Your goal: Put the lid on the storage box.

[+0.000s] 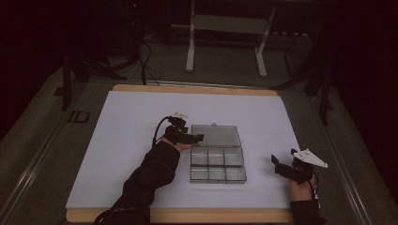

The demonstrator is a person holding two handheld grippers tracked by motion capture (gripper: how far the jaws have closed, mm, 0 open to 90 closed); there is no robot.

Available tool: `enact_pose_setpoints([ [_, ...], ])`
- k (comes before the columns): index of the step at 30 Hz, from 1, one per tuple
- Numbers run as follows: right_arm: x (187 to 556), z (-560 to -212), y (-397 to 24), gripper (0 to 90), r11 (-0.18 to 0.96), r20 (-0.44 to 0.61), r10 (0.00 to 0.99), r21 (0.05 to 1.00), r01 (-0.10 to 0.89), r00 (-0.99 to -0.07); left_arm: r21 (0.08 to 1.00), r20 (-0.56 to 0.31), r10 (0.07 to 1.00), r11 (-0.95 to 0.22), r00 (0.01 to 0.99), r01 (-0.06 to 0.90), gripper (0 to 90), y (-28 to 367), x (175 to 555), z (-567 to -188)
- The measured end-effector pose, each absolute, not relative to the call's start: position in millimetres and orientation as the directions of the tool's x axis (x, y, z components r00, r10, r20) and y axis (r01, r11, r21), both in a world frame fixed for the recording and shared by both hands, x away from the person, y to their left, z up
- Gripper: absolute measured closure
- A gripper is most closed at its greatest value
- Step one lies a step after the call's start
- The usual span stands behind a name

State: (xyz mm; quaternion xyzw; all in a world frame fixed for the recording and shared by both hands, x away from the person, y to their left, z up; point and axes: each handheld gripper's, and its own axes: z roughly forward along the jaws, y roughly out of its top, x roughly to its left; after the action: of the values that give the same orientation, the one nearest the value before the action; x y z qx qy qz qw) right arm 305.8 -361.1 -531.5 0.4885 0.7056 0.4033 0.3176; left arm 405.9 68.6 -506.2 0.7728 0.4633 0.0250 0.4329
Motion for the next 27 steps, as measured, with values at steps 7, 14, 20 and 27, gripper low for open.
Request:
enact_pose_setpoints([
  [7, 305.9, -531.6, -360.8, 13.5, 0.2, -0.056, 0.945, 0.879, 0.434, -0.321, 0.678, -0.38, 0.731, -0.197, 0.567, 0.708, 22.1, 66.8, 407.4, -518.7],
  [14, 306.0, -531.6, -360.3, 13.5, 0.206, -0.063, 0.945, 0.877, 0.434, -0.321, 0.664, -0.415, 0.714, -0.187, 0.565, 0.724, 25.6, 68.5, 409.0, -527.0],
  [20, 306.3, -531.7, -360.2, 13.5, 0.206, -0.063, 0.945, 0.876, 0.436, -0.32, 0.645, -0.479, 0.684, -0.152, 0.55, 0.749, 26.0, 73.1, 412.2, -532.9],
  [27, 307.1, -531.7, -359.7, 13.5, 0.207, -0.065, 0.946, 0.873, 0.441, -0.317, 0.639, -0.553, 0.613, -0.122, 0.564, 0.76, 37.1, 78.6, 415.1, -537.6],
])
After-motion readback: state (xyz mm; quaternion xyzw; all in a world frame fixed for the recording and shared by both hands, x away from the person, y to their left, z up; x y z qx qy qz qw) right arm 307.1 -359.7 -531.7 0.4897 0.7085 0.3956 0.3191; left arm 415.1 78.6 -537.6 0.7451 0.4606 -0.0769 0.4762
